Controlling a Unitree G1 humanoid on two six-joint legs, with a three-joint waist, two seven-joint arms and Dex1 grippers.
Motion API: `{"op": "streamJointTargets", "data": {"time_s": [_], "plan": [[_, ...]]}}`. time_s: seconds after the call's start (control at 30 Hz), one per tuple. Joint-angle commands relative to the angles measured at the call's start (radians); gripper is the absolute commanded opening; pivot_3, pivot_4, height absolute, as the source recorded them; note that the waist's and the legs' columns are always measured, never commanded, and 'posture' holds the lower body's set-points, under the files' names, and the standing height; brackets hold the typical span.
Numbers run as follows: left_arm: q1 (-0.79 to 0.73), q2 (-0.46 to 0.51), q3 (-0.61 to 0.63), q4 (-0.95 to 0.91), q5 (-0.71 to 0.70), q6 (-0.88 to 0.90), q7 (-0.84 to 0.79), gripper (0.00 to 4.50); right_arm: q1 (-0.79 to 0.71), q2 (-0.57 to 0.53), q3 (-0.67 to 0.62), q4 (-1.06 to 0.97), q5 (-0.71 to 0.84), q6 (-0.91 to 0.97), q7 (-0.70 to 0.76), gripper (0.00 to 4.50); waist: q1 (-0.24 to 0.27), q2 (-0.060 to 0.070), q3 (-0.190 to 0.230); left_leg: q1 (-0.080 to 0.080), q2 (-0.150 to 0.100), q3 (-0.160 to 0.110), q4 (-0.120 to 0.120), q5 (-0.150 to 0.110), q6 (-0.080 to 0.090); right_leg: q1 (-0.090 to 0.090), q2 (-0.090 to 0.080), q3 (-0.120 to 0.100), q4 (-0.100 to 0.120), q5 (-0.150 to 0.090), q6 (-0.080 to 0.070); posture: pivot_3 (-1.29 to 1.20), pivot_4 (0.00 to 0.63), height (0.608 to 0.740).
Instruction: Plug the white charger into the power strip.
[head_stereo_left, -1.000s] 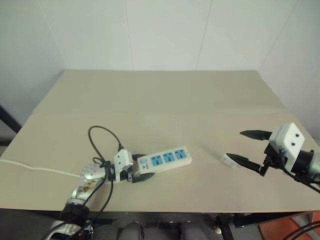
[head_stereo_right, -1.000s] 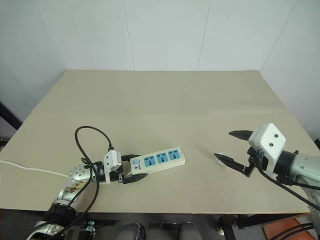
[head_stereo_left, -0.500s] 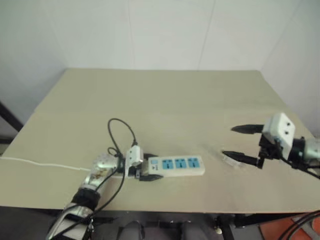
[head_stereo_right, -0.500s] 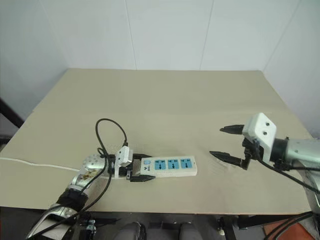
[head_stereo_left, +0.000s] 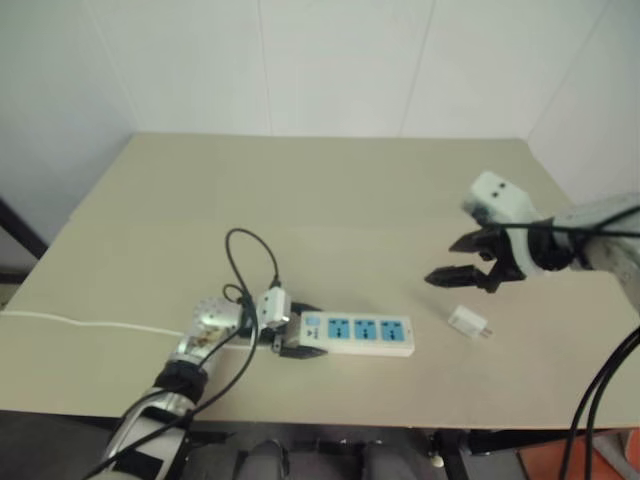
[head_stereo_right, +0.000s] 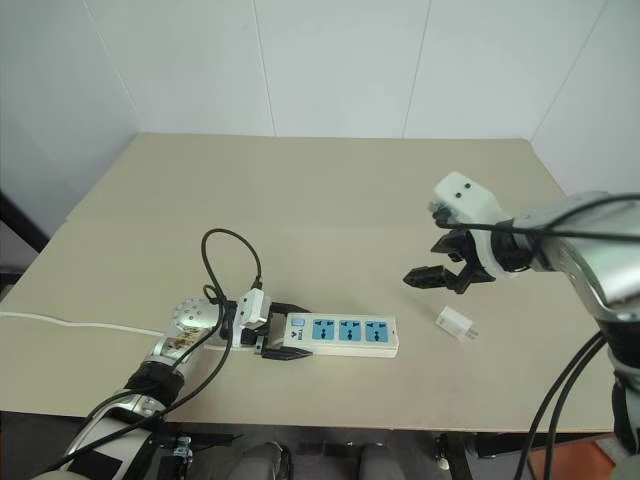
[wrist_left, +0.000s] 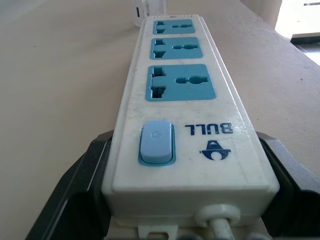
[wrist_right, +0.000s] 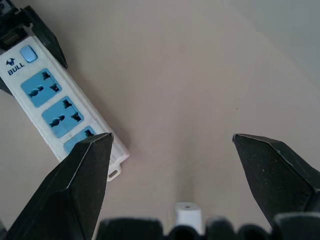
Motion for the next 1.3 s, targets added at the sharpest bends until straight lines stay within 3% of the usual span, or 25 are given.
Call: {"op": "streamJointTargets", "data": {"time_s": [0.03, 0.23, 1.0, 1.1, 1.3], "plan": [[0.009, -0.004, -0.036, 0.043, 0.053, 0.004, -0.004, 3.32, -0.052, -0.037, 0.155, 0.023, -0.051, 0.047, -0.005, 4.50, 0.001, 0.000, 0.000, -0.001, 0.000, 0.000, 0.000, 0.000, 0.000, -0.001, 0.000, 0.000, 0.000, 0.000, 0.000, 0.00, 0.150, 0.740], [0.004, -0.011, -0.039, 0.044, 0.055, 0.012, 0.001, 3.32, 0.011, -0.084, 0.308, 0.066, -0.167, -0.121, 0.018, 4.50, 0.003, 0.000, 0.000, -0.001, 0.000, 0.000, 0.001, 0.000, 0.000, -0.001, 0.000, 0.000, 0.001, 0.000, 0.000, 0.00, 0.150, 0.740], [0.016, -0.004, -0.045, 0.023, 0.069, 0.019, 0.013, 3.32, 0.086, 0.096, 0.387, 0.376, -0.392, -0.311, 0.130, 4.50, -0.005, -0.001, -0.002, 0.005, 0.000, 0.001, 0.002, 0.000, 0.000, 0.006, 0.001, 0.000, 0.000, 0.000, 0.002, 0.00, 0.150, 0.740], [0.023, -0.002, -0.044, 0.012, 0.069, 0.026, 0.013, 3.32, 0.074, 0.097, 0.410, 0.392, -0.415, -0.324, 0.171, 3.95, -0.005, -0.002, -0.002, 0.009, 0.000, 0.001, 0.002, 0.000, 0.000, 0.011, 0.000, 0.000, -0.001, -0.003, 0.007, 0.00, 0.150, 0.740], [0.026, 0.003, -0.042, 0.008, 0.074, 0.029, 0.018, 3.32, 0.072, 0.106, 0.401, 0.398, -0.458, -0.343, 0.200, 1.84, -0.003, -0.002, -0.002, 0.009, 0.000, 0.000, 0.002, 0.000, 0.000, 0.011, 0.000, 0.000, -0.001, -0.002, 0.006, 0.00, 0.150, 0.740]]}}
